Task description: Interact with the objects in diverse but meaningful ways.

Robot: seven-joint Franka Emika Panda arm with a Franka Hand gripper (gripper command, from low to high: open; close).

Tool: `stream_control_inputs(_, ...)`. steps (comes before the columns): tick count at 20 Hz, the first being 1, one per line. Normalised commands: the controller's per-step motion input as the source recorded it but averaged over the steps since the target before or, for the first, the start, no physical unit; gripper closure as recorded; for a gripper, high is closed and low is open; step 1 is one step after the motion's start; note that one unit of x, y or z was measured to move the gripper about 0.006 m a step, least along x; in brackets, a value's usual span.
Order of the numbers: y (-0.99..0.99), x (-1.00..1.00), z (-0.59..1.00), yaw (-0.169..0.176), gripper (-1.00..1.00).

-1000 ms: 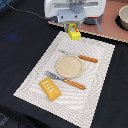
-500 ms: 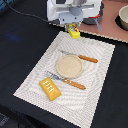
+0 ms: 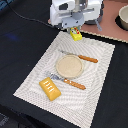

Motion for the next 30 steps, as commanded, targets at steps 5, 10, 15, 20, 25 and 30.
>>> stream_control_inputs(5, 0.24, 0.0, -0.34, 0.008, 1.0)
stream_control_inputs(10, 0.22, 0.0, -0.38, 0.011, 1.0)
stream_control_inputs(15, 0.15, 0.0, -0.31, 0.001, 1.0)
stream_control_inputs(20, 0.11, 0.0, -0.3, 0.0, 1.0)
stream_control_inputs(25, 0.13, 0.0, -0.27, 0.0, 1.0)
stream_control_inputs(30, 0.39, 0.21, -0.03, -0.011, -1.0)
